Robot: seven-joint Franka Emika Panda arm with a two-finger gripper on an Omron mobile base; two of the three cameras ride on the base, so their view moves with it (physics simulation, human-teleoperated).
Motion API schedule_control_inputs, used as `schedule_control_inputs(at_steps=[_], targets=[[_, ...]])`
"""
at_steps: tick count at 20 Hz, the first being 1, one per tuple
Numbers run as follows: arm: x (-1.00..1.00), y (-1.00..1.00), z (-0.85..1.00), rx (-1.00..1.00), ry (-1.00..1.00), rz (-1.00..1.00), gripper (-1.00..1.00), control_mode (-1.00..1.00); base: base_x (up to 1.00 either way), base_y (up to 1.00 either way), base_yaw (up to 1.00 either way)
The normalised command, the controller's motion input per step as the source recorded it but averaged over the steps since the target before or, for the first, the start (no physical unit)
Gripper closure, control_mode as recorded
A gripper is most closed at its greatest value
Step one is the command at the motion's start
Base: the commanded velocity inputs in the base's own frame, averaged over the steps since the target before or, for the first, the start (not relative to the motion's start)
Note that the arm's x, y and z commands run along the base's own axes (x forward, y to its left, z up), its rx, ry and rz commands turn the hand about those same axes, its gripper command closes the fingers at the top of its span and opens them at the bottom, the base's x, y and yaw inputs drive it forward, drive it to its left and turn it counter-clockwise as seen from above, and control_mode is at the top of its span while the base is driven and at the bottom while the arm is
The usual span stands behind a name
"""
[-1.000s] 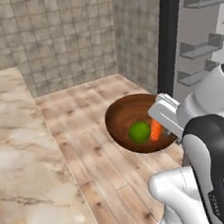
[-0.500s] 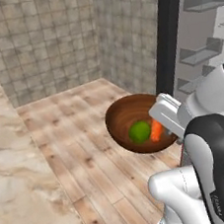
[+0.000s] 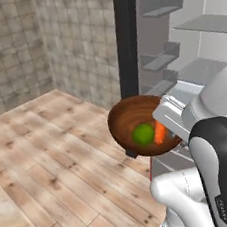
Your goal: Place the bowl with the carrot and lime on the second highest shelf of the fridge. Place the bowl with the steak and chicken drumstick on the top shelf of the fridge.
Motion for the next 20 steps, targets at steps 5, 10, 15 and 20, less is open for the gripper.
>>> schedule_control_inputs(at_steps=[5, 10, 15, 20], targets=[[0.0, 0.0, 0.0, 0.0, 0.0, 0.0, 1.0, 1.0, 0.56, 0.37, -0.56], [0.0, 0.0, 0.0, 0.0, 0.0, 0.0, 1.0, 1.0, 0.83, 0.54, -0.51], [0.0, 0.0, 0.0, 0.0, 0.0, 0.0, 1.0, 1.0, 0.83, 0.36, -0.3], [0.0, 0.0, 0.0, 0.0, 0.0, 0.0, 1.0, 1.0, 0.25, 0.12, -0.48]])
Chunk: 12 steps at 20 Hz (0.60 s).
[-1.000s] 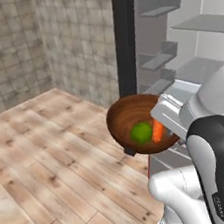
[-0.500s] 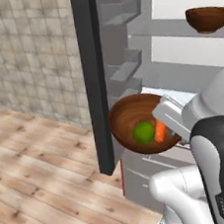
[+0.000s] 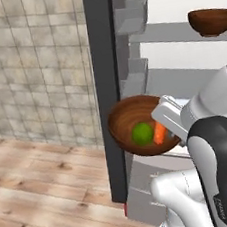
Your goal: Place the bowl with the carrot and lime on the second highest shelf of the fridge. Place the bowl with the steak and chicken drumstick on the top shelf of the fridge.
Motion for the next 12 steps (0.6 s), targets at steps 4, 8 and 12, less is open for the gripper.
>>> schedule_control_inputs(at_steps=[4, 8, 12], targets=[[0.0, 0.0, 0.0, 0.0, 0.0, 0.0, 1.0, 1.0, 0.12, 0.06, -0.55], [0.0, 0.0, 0.0, 0.0, 0.0, 0.0, 1.0, 1.0, 0.07, 0.06, -0.56], [0.0, 0.0, 0.0, 0.0, 0.0, 0.0, 1.0, 1.0, 0.0, 0.01, -0.56]])
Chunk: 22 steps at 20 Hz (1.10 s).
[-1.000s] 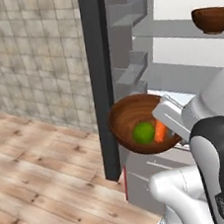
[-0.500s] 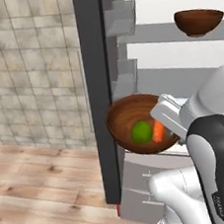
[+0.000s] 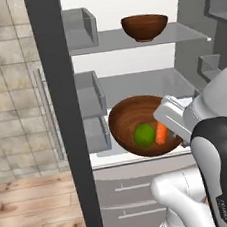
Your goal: Place the bowl with the carrot and lime on the second highest shelf of the fridge. Place the bowl with the steak and chicken drumstick on the top shelf of the fridge.
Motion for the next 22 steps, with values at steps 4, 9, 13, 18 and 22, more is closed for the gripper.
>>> schedule_control_inputs(at_steps=[4, 9, 13, 18, 22], targets=[[0.0, 0.0, 0.0, 0.0, 0.0, 0.0, 1.0, 1.0, 0.0, 0.0, -0.57], [0.0, 0.0, 0.0, 0.0, 0.0, 0.0, 1.0, 1.0, 0.11, 0.01, -0.5], [0.0, 0.0, 0.0, 0.0, 0.0, 0.0, 1.0, 1.0, 0.32, 0.02, -0.32], [0.0, 0.0, 0.0, 0.0, 0.0, 0.0, 1.0, 1.0, 0.48, 0.3, -0.15], [0.0, 0.0, 0.0, 0.0, 0.0, 0.0, 1.0, 1.0, 0.36, 0.33, -0.03]])
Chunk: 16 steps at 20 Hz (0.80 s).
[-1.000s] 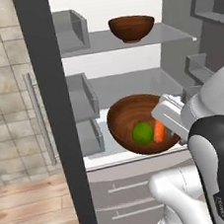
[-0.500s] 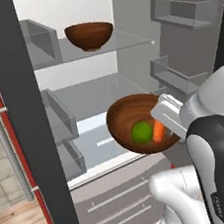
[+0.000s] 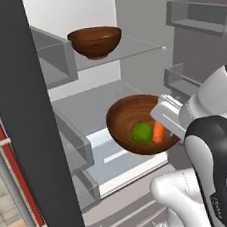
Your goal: Place the bowl with the carrot and lime on the second highest shelf of the fridge. Place the bowl with the steak and chicken drumstick on the top shelf of the fridge.
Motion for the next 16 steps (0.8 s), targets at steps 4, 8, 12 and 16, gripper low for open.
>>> schedule_control_inputs(at_steps=[4, 8, 12, 16], targets=[[0.12, 0.06, 0.0, -0.01, 0.0, -0.01, 1.0, -1.0, 0.3, 0.22, -0.02], [0.61, 0.01, -0.07, -0.02, 0.0, -0.03, 1.0, -1.0, 0.0, 0.0, 0.0], [0.76, 0.0, -0.14, -0.03, 0.0, 0.0, 1.0, -1.0, 0.0, 0.0, 0.0], [0.99, 0.12, -0.15, -0.03, 0.0, 0.0, 1.0, -1.0, 0.0, 0.0, 0.0]])
